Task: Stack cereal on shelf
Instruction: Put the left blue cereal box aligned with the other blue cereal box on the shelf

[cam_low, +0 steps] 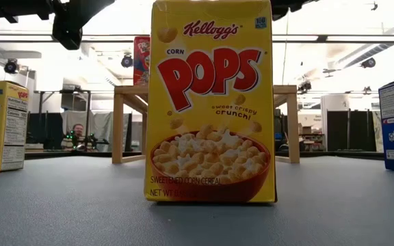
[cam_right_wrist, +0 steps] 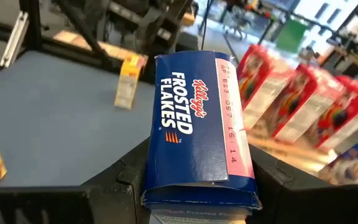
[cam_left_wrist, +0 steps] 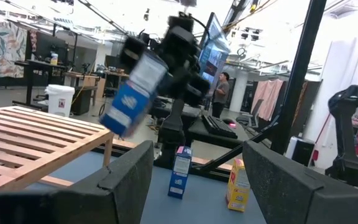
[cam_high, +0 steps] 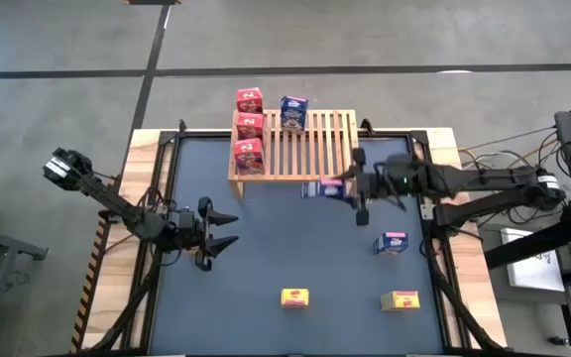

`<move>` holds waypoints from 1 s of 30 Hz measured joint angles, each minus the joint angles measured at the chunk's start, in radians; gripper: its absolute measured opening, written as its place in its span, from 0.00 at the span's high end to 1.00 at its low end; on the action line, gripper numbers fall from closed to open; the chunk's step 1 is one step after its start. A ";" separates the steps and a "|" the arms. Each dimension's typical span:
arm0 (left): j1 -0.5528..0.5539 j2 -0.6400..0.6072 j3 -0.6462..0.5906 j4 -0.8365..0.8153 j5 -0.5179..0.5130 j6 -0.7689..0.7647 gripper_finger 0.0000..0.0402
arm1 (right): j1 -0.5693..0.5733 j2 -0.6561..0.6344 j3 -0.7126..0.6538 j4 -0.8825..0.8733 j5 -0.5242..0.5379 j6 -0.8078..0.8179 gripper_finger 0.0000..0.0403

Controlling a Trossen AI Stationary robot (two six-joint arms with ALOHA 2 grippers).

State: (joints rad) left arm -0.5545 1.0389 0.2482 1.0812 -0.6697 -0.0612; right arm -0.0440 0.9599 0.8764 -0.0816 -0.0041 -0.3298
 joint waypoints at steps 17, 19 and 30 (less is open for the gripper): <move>0.002 0.001 0.000 -0.017 -0.002 -0.003 0.42 | -0.487 0.426 0.422 -0.125 -0.449 -0.061 0.59; 0.002 0.001 0.000 -0.019 -0.002 -0.003 0.42 | -0.487 0.483 0.481 -0.163 -0.450 -0.082 0.59; 0.002 0.001 0.000 -0.055 -0.001 -0.004 0.42 | -0.503 0.655 0.679 -0.311 -0.446 -0.136 0.59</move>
State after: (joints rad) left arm -0.5526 1.0401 0.2484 1.0267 -0.6705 -0.0650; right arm -0.5465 1.6145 1.5550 -0.3926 -0.4505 -0.4662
